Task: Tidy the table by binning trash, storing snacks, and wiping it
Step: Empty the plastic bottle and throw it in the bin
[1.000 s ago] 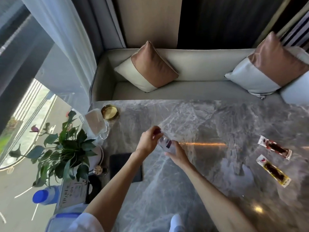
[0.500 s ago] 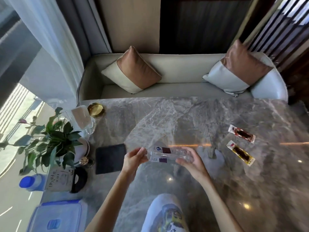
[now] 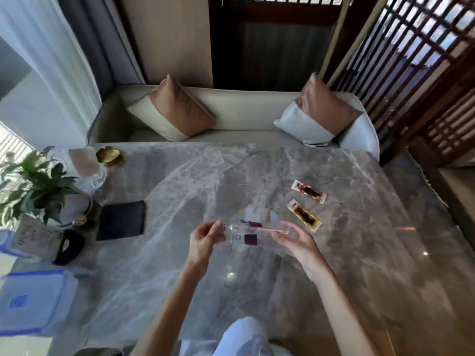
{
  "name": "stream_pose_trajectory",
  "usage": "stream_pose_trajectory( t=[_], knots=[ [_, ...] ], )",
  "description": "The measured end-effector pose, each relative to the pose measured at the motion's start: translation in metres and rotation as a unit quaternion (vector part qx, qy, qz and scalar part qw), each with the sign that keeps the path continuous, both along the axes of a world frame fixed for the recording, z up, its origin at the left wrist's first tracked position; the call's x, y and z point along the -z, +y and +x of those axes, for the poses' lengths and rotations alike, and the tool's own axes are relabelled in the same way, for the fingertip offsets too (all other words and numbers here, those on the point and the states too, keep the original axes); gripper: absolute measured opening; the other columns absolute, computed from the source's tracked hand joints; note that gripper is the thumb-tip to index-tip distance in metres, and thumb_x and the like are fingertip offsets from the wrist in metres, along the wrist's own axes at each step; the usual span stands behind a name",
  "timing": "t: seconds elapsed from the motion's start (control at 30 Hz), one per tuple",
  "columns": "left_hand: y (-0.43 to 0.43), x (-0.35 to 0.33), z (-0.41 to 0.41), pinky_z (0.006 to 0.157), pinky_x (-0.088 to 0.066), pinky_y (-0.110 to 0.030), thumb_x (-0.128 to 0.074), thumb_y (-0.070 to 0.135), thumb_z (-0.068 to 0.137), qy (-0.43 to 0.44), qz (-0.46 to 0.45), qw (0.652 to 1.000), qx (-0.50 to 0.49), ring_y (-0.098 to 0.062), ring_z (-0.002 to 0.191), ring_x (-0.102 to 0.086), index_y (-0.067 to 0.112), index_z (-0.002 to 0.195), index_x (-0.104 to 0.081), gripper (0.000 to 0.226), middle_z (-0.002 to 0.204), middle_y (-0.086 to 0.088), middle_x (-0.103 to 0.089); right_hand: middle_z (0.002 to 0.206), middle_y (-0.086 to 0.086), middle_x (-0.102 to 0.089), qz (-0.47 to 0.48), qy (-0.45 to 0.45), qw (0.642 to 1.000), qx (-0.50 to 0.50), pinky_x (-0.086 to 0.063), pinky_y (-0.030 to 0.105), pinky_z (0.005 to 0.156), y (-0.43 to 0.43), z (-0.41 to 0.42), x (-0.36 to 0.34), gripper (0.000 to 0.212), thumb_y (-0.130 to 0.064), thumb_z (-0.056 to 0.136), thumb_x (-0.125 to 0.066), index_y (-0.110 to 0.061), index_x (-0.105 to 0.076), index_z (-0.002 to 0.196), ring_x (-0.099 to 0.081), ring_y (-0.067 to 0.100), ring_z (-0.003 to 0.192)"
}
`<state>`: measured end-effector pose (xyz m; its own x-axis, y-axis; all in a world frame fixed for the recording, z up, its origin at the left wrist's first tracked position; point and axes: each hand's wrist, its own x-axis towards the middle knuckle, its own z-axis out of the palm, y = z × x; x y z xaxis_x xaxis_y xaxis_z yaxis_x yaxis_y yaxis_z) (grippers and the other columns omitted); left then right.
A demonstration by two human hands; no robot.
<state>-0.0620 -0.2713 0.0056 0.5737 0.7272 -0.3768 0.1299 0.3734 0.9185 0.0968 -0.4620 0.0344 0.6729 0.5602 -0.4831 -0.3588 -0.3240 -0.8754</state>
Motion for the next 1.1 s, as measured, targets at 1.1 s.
stream_pose_trajectory(
  t=[1.1],
  knots=[
    [-0.039,-0.018,-0.571,0.087,-0.059,-0.047,-0.052,0.02,0.099,-0.107,-0.122,0.809,-0.564,-0.041,0.114,-0.061,-0.004,0.13,-0.045,0.04,0.127,-0.023,-0.061,0.128,0.016,-0.065,-0.051,0.196,0.806,-0.556,-0.06,0.029,0.079,0.266,-0.498,-0.003,0.055,-0.017,0.083,-0.073,-0.011,-0.052,0.134,-0.071,0.021,0.101]
  ],
)
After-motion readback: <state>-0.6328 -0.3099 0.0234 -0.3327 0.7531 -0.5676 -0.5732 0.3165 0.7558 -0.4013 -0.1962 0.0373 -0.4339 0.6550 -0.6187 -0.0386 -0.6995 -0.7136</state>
